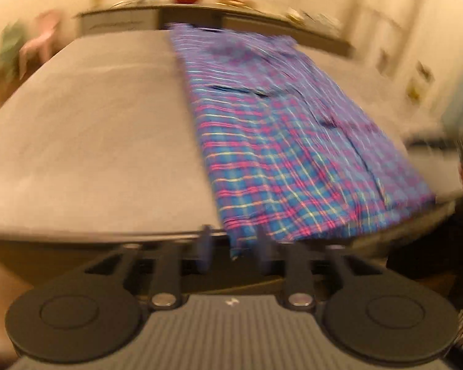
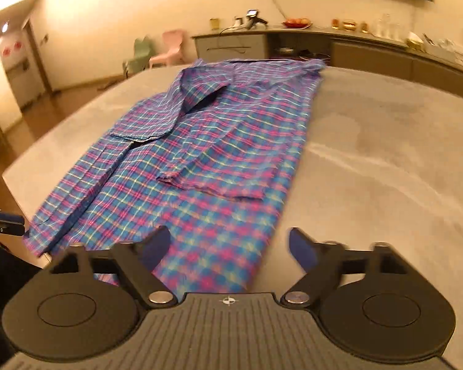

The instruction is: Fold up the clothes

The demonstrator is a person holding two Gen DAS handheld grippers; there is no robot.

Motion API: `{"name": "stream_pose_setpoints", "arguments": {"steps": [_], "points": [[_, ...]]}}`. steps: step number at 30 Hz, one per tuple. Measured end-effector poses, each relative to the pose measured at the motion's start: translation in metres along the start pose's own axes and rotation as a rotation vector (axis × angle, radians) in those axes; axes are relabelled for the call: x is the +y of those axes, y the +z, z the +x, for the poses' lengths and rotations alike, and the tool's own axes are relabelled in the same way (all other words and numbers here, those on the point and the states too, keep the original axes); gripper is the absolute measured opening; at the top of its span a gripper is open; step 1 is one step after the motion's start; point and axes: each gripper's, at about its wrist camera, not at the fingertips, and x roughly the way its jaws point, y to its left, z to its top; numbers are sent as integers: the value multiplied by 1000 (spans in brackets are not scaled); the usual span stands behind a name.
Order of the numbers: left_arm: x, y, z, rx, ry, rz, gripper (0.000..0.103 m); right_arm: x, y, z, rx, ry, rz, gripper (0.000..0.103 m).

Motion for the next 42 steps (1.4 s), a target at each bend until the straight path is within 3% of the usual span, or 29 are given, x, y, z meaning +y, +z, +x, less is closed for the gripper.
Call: {"name": "stream_pose_setpoints", "arguments": {"steps": [1,2,5,6,7,8,9,10,13,16,20,24,28,31,32,33,34,35,36,39,42], "points": [[4,1,-1,-3,-24,-43,77,-5,-8,-3,14,9,32,86],[8,4,0,0,-55,-77,79,-9,-15,-6,28,19,64,86],[9,12,15,49,-118,-119,78,-4,-26,-5,43,60,77,82],[8,14,22,71,-133,-127,72,1,-25,-2,48,79,56,78],[7,14,27,87,-145,-133,71,6,-24,0,63,82,36,68],[7,14,30,95,-154,-136,65,12,-24,2,79,85,16,60],[7,13,31,98,-163,-138,23,20,-26,5,72,64,-27,51],[8,12,33,102,-172,-139,5,26,-27,5,72,46,-60,34],[12,12,29,73,-225,-144,2,33,-29,1,77,41,-92,11],[17,10,12,36,-289,-155,1,33,-27,-15,65,69,-103,6],[25,34,-20,-63,-395,-176,1,18,-1,-42,22,174,-45,5],[26,119,-22,-183,-424,-161,1,-15,70,-44,-46,271,48,5],[20,232,36,-269,-313,-189,1,-67,163,10,-105,221,217,5],[24,287,111,-242,-208,-221,6,-114,199,80,-108,123,399,10],[27,293,131,-212,-173,-241,18,-130,208,104,-111,82,461,14],[32,295,147,-184,-131,-271,32,-148,205,123,-109,72,538,32],[36,291,154,-177,-110,-282,36,-160,198,133,-106,80,586,59],[40,282,154,-192,-112,-276,38,-167,193,138,-106,81,601,67],[42,273,154,-201,-113,-272,45,-175,187,142,-106,81,614,68],[42,263,148,-180,-146,-258,50,-172,184,132,-80,85,523,68],[22,250,152,-126,-148,-171,63,-159,179,113,-85,164,432,68]]}}
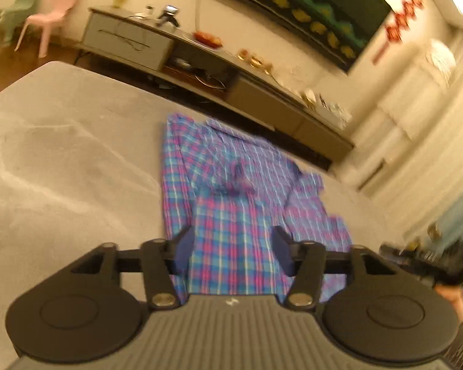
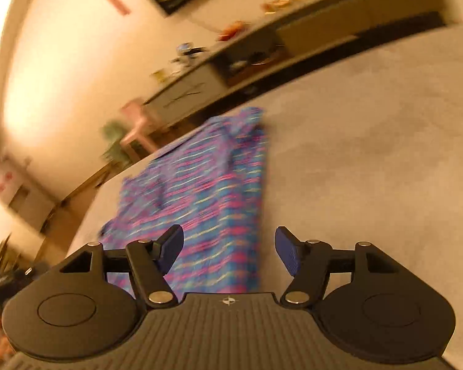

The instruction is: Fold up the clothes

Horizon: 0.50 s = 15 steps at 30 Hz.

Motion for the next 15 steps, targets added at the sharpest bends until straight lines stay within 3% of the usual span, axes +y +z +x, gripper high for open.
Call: {"name": "stream_pose_setpoints", "arguments": {"steps": [3,6,9,10,13,15], "points": [[-12,-33,11,101,39,104,57,27,-22,-7,45,20,-195,68],[-26,-57,25,158,151,270,36,58,-48,-9,77,16,-443,64],[-24,-69,28,147,260,375,35,67,-68,4,160,-64,-586,53],[-23,-68,26,148,295,381,34,62,-71,10,190,-135,-590,53],[-26,-68,21,128,417,433,25,47,-58,9,171,-213,-521,56],[-46,-68,9,48,426,489,25,42,-50,6,148,-241,-478,52]]}}
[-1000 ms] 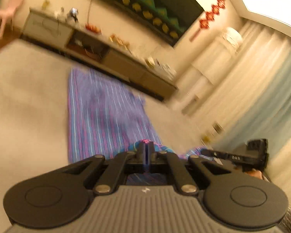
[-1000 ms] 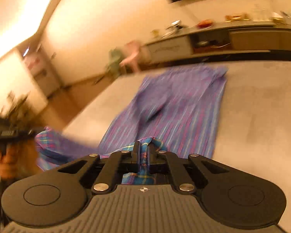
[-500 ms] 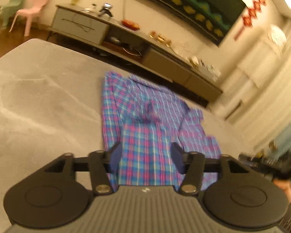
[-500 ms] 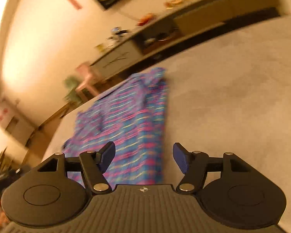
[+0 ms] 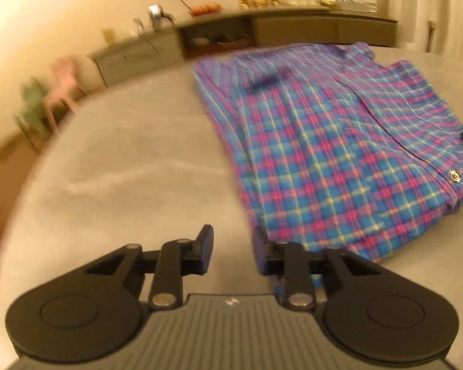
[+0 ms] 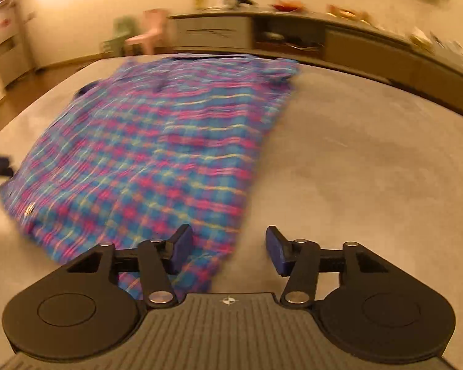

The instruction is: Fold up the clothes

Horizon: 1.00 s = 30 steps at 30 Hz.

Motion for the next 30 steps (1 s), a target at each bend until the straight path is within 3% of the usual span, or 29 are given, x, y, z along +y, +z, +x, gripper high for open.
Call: {"name": "stream_pose_setpoints", "arguments": {"steps": [3,4,7,11,13,16,21,24,26,30], "points": [[-24,12,-27,-145,-106,59,32,20,6,-18,-91,60,-27,52],[-32,15,-28,-160,-144,81,34,28,6,-22,-116,83,-44,52],[-55,18,-5,-99,-228,143,34,56,10,-14,-123,131,-123,52],[-49,1,27,0,-176,143,37,67,5,15,-42,61,-225,52],[-30,-4,24,42,-160,50,37,57,4,15,-20,64,-194,52],[-13,-16,12,84,-116,-4,37,56,4,7,26,41,-198,52],[-12,-22,-7,124,-19,-5,35,57,3,4,105,75,-197,56],[-6,-14,-28,42,-29,-63,36,56,9,2,149,135,-186,56],[0,5,-34,-23,-60,-113,42,53,16,0,151,149,-177,56],[5,57,-9,-47,-70,-110,57,53,29,-2,129,146,-169,56]]}}
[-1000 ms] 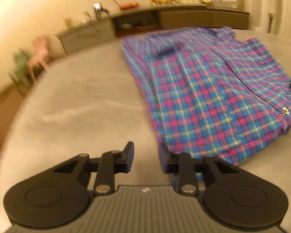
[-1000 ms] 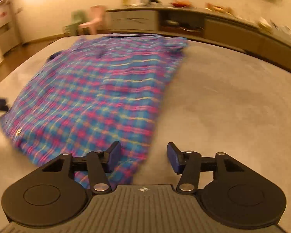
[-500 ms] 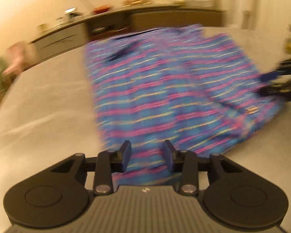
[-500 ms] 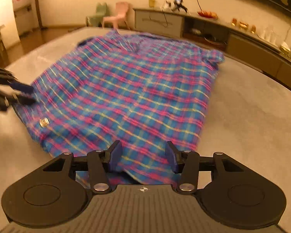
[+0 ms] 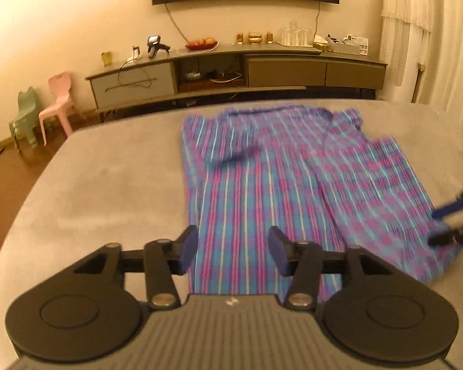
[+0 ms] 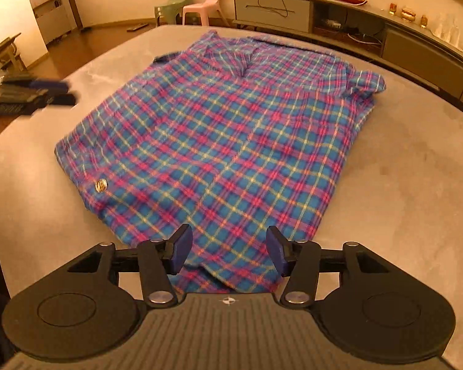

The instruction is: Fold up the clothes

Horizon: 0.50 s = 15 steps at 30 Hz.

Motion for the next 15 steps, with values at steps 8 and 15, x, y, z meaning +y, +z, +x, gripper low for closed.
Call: {"name": "stream_pose_setpoints", "arguments": {"steps": [8,15], "points": [[32,22,89,78,-5,-160,64,0,27,-1,-48,-72,58,77],[27,25,110,82,-42,-157,59,-13,36,40,-31,-110,107,77]]}}
